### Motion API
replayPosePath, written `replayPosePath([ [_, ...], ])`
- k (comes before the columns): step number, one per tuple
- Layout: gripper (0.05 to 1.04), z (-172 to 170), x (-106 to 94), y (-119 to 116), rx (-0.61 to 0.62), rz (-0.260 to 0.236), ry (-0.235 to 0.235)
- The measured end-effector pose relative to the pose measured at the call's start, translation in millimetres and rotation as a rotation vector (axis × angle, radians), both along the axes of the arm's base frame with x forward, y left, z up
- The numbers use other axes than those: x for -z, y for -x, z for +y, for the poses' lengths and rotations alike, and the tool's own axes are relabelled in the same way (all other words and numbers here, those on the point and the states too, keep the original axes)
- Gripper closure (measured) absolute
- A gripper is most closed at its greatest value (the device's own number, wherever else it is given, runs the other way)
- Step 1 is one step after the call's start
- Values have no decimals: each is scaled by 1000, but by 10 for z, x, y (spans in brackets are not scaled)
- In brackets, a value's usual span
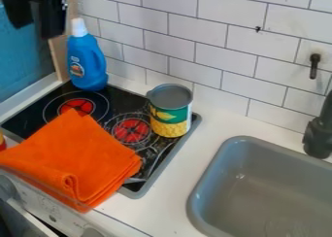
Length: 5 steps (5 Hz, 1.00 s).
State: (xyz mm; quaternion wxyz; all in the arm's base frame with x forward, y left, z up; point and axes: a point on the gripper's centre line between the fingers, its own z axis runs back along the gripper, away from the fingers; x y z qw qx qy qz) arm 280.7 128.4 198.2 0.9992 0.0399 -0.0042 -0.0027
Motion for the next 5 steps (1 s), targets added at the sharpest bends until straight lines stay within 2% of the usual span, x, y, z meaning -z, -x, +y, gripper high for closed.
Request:
replayPosePath([
  [1,79,141,81,-186,-12,-6,-50],
  [3,79,245,256,-647,20,-104,-31],
  [4,79,265,238,-837,5,-107,7],
  [5,79,362,259,-976,-16,-89,-9],
])
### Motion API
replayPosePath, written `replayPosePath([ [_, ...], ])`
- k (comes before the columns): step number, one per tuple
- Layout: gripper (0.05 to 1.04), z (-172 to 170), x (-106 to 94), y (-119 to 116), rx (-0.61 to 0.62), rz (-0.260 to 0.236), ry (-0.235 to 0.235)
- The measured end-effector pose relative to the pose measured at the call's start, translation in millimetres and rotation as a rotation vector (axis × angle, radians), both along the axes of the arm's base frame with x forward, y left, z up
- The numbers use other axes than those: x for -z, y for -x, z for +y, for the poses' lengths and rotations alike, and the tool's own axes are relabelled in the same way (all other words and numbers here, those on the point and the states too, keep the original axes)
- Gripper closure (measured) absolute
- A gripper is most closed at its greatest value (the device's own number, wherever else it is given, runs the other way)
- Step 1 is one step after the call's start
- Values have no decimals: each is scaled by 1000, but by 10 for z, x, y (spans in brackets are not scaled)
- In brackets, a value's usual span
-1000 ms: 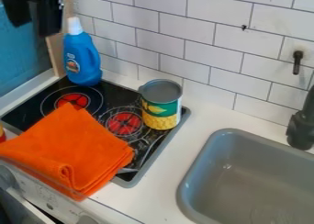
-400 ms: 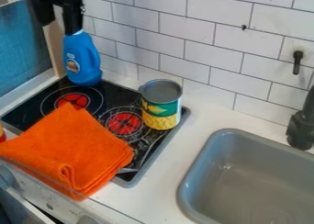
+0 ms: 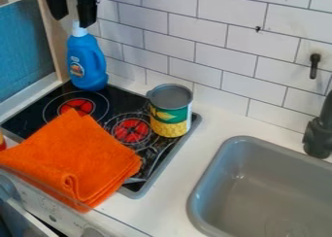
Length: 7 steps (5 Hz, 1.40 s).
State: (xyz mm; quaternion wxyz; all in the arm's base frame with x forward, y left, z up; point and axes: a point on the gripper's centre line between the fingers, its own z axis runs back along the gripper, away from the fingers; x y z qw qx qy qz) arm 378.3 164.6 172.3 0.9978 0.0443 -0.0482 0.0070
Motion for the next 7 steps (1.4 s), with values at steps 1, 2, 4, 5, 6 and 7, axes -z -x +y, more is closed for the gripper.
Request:
replayPosePath([
  [1,79,61,61,-108,-14,28,3],
  [2,79,101,141,-123,-21,62,-4],
  [4,83,136,247,-175,-40,97,3],
  [5,137,189,191,-243,-45,72,5],
  [6,411,275,196,-254,-65,58,33],
  [7,658,213,171,-270,-59,53,74],
])
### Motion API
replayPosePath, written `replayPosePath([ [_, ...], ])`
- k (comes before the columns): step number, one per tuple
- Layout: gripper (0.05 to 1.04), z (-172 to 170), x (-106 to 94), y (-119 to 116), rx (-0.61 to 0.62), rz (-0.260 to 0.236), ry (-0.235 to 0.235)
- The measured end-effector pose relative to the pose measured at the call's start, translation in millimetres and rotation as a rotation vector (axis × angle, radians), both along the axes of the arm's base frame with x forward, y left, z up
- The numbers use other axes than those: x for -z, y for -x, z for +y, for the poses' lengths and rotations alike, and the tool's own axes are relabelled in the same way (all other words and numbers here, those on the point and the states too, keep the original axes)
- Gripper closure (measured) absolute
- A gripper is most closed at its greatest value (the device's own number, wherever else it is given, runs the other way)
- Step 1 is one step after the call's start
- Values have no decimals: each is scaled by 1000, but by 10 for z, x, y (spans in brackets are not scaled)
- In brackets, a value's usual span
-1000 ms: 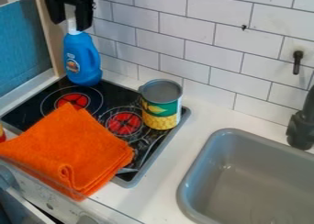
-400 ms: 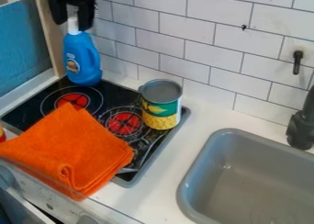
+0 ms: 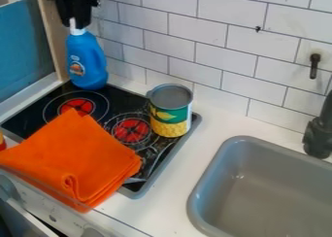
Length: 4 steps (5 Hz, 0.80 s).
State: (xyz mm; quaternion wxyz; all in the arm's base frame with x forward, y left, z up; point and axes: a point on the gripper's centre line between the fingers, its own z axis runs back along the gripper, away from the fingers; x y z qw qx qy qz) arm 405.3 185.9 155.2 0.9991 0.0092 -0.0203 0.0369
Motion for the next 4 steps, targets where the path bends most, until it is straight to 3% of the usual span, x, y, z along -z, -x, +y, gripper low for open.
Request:
replayPosePath([
  [1,682,-8,0,18,-5,2,24],
  [2,683,-79,-30,150,30,34,49],
  [3,682,-484,-574,463,121,-28,-43],
  [4,683,-906,-801,741,232,-24,-43],
])
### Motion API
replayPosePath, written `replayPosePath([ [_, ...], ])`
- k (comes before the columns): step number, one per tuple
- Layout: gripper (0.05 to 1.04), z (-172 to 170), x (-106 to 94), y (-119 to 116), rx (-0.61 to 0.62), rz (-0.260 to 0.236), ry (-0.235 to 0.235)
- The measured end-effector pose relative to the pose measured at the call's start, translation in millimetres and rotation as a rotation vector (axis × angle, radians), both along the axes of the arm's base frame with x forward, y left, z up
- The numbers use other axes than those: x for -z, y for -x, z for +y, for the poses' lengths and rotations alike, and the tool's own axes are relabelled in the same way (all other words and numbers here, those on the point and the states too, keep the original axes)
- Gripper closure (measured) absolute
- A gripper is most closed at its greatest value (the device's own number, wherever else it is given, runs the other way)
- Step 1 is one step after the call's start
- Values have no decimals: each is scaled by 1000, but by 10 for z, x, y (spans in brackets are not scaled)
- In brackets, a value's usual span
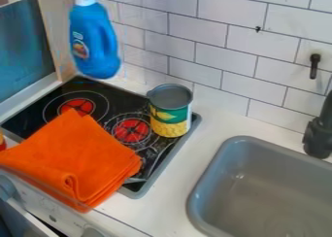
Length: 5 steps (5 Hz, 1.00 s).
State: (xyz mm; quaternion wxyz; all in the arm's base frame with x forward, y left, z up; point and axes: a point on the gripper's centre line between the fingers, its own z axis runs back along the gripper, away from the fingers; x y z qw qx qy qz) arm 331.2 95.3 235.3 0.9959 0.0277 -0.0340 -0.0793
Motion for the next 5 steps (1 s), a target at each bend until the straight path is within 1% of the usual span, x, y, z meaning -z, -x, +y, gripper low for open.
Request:
replayPosePath([
  [1,683,-240,41,379,43,80,-27],
  [2,682,-619,124,598,138,118,-7],
  [3,682,-791,125,722,184,133,2],
  [4,682,-991,187,860,223,96,17],
  [5,683,-1225,297,919,235,116,24],
])
